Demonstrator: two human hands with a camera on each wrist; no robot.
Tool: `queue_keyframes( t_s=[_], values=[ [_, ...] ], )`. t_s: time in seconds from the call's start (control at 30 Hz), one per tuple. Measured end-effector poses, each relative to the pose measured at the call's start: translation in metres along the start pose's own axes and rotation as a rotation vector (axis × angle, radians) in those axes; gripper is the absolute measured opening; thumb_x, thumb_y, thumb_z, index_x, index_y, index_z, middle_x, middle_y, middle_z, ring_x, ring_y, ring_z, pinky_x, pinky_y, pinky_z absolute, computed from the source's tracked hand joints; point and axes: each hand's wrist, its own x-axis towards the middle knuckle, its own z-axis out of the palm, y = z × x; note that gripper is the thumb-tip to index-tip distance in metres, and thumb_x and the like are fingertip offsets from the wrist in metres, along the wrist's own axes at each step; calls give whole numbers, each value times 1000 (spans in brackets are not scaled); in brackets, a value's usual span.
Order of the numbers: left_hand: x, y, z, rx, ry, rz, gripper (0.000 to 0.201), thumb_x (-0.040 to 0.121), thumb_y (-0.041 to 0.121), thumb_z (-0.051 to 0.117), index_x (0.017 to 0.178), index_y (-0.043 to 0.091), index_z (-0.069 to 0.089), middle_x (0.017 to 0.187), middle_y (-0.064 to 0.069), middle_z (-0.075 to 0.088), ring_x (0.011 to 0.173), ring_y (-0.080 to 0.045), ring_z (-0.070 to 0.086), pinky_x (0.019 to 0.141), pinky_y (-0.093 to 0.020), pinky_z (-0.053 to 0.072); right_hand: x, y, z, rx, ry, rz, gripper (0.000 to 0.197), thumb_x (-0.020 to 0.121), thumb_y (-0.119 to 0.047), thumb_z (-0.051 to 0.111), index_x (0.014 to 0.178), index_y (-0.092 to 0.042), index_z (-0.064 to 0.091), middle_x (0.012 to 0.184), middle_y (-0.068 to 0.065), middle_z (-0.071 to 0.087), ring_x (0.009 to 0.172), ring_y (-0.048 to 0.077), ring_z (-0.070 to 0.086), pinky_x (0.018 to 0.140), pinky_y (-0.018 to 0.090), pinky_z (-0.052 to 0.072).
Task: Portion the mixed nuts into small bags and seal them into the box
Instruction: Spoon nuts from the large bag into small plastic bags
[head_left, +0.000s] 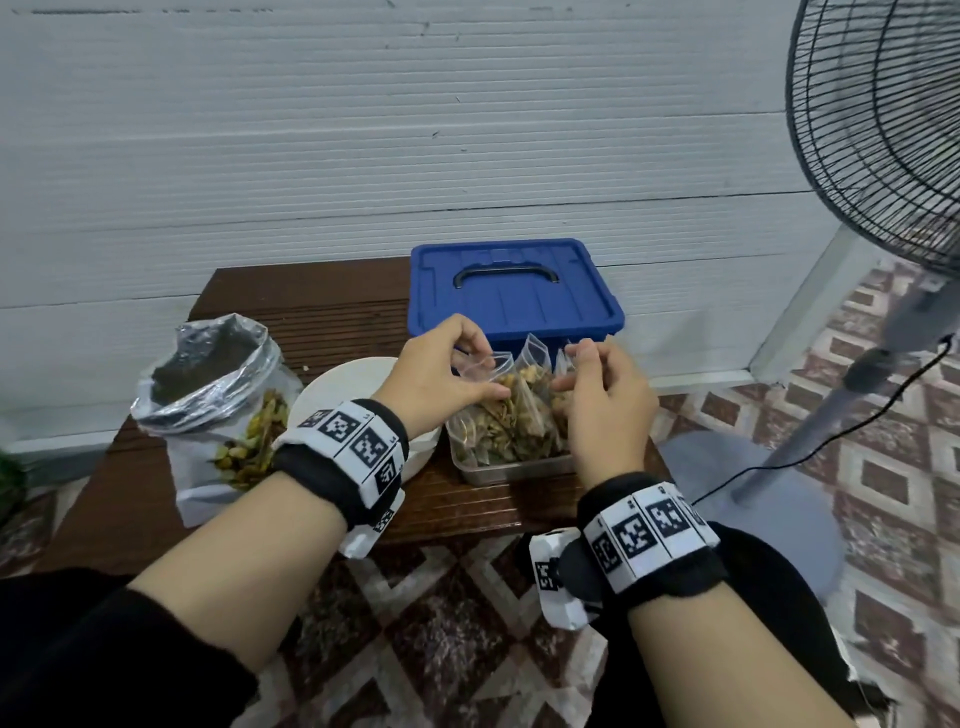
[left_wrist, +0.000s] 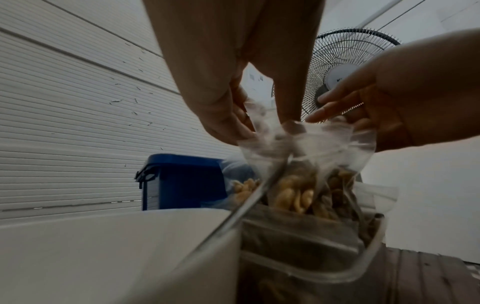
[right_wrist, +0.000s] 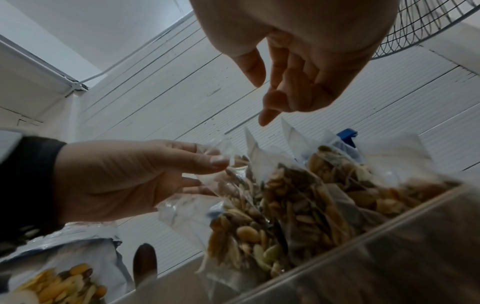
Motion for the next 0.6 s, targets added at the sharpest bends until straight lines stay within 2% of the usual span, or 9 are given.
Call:
queue_keyframes(
  t_s=[0.1,0.2,0.3,0.4,0.6],
  values=[
    [1,1,2,14,-16,33,40,66,22,87,90,17,55,89,4,63,72,4,54,66,-6,42,1,2,-1,-4,7,14,24,97,-34,46,79,-32,61,71,0,66,74,19,63,77,49,53],
    [2,0,3,30,-39,44,44,65,24,87,94,16,56,88,9,62,74,10,53,66,-7,41,1,4,-1,-4,-7,6,23,98,-32,46,87,-24,64,69,-1,65,74,15,62,76,36,50],
    [1,0,0,51,-48,35,49,62,28,89,98,17,57,94,7,62,79,1,54,67,-6,41,1,6,-1,2,-20,1,24,98,-32,45,89,-21,64,71,1,66,75,15,61,72,28,42],
    [-1,0,-2,82,-82,37,52,61,31,89,100,20,56,99,3,63,84,-9,56,66,-6,40,0,6,0,2,-25,0,24,98,-32,45,90,-21,64,72,1,66,76,15,61,72,29,42],
    [-2,2,-5,63,-76,57,57,58,35,89,107,28,61,102,5,63,79,-10,55,66,-8,41,-2,6,1,10,-28,-17,23,99,-31,44,88,-24,63,71,0,66,75,12,61,70,25,39]
  ],
)
